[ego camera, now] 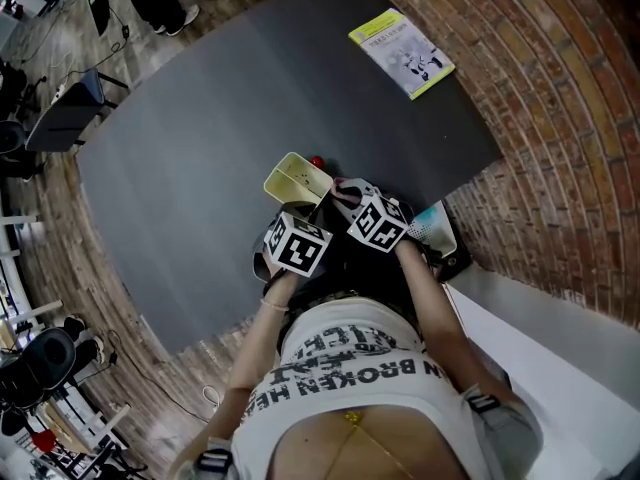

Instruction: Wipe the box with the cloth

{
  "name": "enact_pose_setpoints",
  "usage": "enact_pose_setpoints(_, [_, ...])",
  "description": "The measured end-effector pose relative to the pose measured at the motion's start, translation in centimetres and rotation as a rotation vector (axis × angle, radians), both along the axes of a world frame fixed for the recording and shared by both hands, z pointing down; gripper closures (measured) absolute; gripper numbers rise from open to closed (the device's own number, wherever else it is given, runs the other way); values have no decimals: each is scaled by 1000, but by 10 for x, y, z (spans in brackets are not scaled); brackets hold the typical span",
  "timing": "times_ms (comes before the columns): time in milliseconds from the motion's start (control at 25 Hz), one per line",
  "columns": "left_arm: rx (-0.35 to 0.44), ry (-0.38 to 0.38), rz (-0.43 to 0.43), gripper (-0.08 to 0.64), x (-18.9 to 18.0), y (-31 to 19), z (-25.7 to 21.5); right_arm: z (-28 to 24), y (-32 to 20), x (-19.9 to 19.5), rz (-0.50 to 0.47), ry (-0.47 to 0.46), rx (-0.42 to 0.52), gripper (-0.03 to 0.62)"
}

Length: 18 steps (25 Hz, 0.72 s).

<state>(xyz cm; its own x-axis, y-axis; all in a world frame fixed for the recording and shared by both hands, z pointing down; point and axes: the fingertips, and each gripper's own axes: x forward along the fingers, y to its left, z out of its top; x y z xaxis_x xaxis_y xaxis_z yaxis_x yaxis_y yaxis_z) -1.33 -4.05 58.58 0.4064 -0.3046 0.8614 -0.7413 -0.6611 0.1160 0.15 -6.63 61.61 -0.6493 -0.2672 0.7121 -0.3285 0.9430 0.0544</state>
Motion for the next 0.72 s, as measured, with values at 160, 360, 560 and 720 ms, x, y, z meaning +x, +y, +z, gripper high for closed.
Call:
enact_pose_setpoints(160, [27,-1,35,537,3,1,0,4,5,-2,-10,10,17,575])
enact_pose_setpoints(360, [161,-5,206,501,-1,5,-31,0,0,6,21,-3,7,575])
enact_pose_setpoints(560, [234,-66,417,435,-40,-2,-53,-6,-7,14,53,-26,7,575])
enact_pose_setpoints(720, [281,-366,678,419,-86,-12,-35,-5,-7,16,51,-21,-2,575])
